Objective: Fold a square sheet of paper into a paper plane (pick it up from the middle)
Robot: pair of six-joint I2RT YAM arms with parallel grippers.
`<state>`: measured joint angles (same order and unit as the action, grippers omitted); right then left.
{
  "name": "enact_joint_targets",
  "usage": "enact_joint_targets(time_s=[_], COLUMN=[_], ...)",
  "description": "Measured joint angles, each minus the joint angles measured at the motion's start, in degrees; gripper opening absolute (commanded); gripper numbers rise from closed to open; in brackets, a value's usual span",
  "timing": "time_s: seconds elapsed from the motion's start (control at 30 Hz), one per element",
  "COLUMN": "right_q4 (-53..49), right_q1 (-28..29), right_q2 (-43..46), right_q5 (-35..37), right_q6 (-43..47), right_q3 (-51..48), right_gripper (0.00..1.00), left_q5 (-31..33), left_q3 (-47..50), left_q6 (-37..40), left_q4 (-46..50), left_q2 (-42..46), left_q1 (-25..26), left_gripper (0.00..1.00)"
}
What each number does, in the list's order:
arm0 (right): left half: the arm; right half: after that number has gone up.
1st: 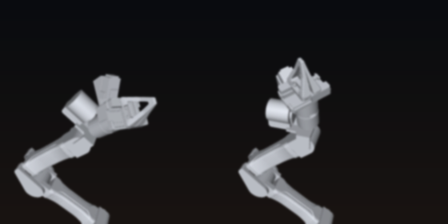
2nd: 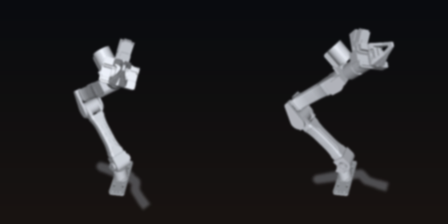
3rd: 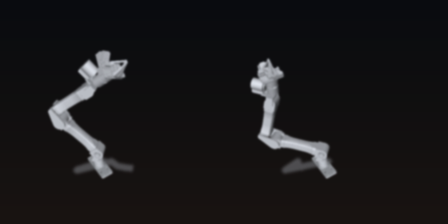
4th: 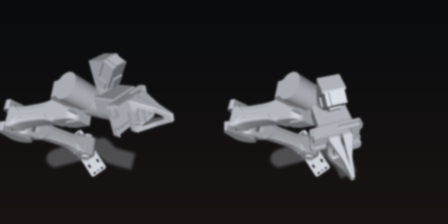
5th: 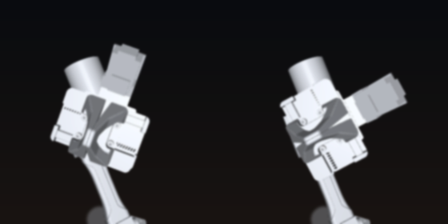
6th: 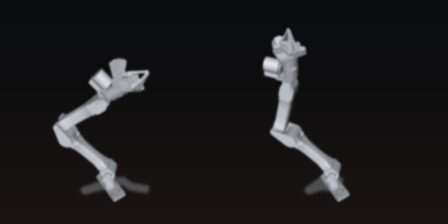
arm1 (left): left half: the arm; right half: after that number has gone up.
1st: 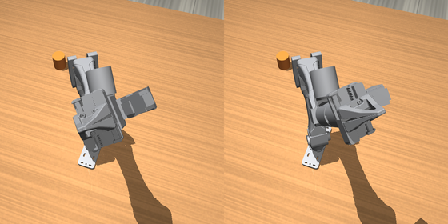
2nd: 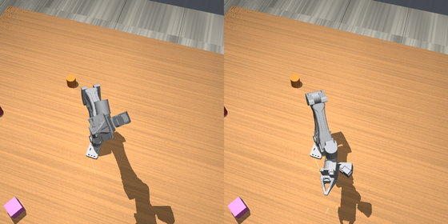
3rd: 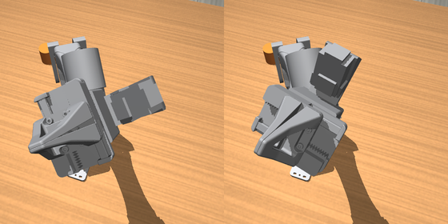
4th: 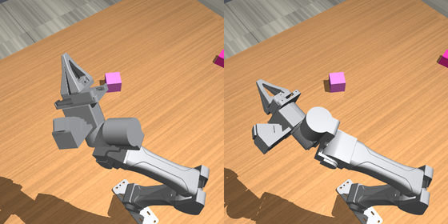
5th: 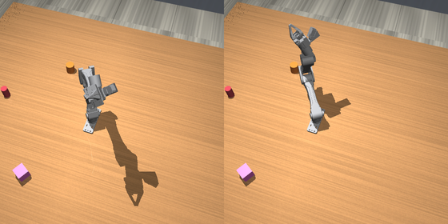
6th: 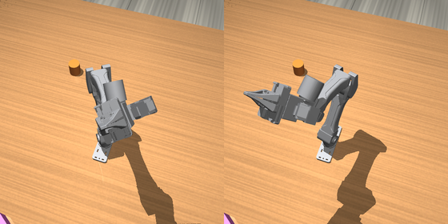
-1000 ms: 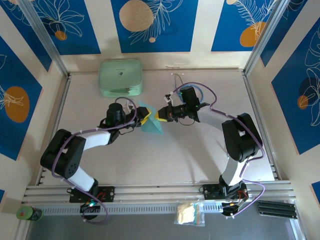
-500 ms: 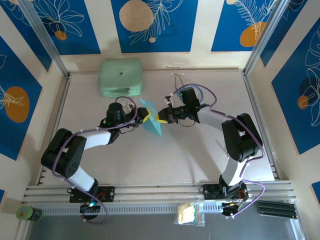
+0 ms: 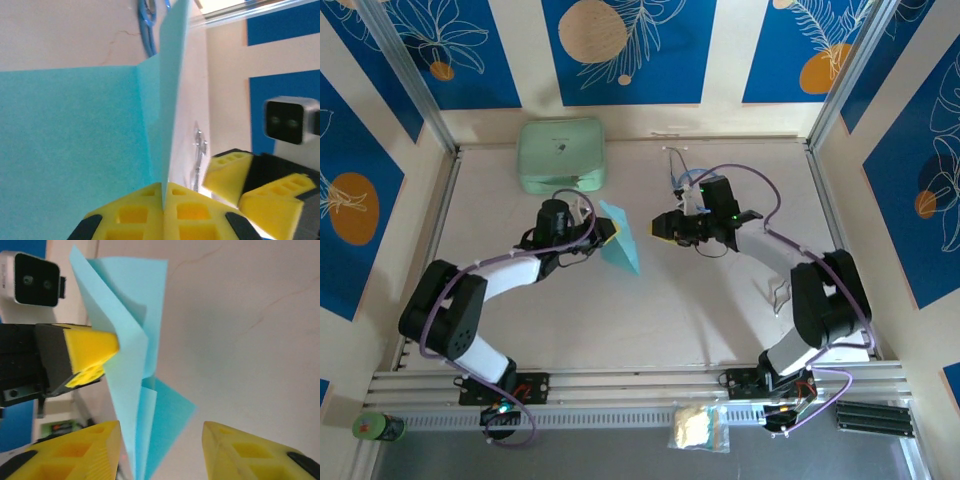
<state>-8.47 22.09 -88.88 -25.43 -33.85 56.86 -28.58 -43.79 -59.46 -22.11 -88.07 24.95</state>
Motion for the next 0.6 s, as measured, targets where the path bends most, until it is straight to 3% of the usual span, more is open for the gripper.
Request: enact_joint_targets(time_s=[0.13,0.33,0.6], right_q4=[-3.2,-5.3,-6.5], right_q1=[0.0,-0.3,-1.7], right_q2=[3.6,5.8,9.2], right_q5=[9.5,19.3,26.3], right_q6=[2.0,2.4,1.9], right_q3=[-0.6,-3.2,-5.6], right_gripper=[0.49,0.48,0.48], left_q5=[7.0,23.5,50.1], left_q3=[-7.5,-21.8,-40.4], left_q6=[10.6,25.6,37.5], left_q4=[16.9,39.8,60.9], left_q2=[2.6,2.2,-11.8], left_q1=[0.7,5.1,13.4], left_gripper=[0.07,0.08,0.09])
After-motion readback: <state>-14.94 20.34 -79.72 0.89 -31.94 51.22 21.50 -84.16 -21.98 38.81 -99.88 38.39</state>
